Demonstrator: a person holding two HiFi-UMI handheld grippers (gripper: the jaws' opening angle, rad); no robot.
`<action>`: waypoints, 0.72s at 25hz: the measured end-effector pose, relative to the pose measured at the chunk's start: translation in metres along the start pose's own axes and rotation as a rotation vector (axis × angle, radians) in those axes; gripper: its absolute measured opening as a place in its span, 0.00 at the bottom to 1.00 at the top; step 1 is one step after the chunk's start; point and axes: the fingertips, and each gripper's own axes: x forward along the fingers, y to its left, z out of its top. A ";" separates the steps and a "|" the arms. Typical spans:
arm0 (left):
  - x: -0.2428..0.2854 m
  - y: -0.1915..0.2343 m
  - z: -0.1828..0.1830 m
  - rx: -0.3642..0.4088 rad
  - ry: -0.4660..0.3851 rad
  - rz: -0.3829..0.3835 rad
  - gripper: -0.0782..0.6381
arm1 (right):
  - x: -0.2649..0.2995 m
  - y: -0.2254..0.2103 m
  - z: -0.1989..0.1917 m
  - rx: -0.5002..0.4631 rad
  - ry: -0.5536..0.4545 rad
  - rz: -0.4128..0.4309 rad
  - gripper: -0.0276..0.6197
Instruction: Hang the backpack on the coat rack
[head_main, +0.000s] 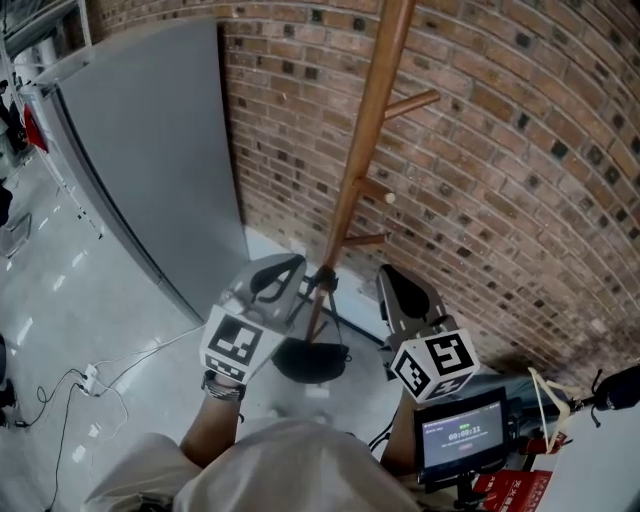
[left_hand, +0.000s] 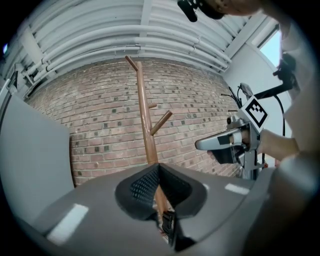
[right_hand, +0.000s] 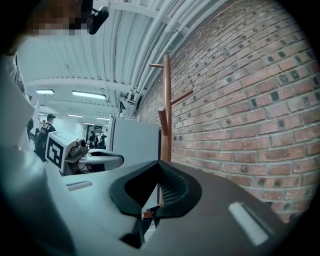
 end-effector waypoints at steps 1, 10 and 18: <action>0.000 0.001 0.001 0.003 -0.001 0.002 0.11 | 0.000 0.000 0.000 0.001 0.001 0.001 0.04; -0.001 0.003 0.001 0.011 0.000 0.010 0.11 | -0.003 -0.002 -0.005 0.017 0.012 -0.006 0.04; -0.001 0.004 -0.001 0.005 0.003 0.013 0.11 | 0.000 -0.001 -0.008 0.008 0.025 -0.003 0.04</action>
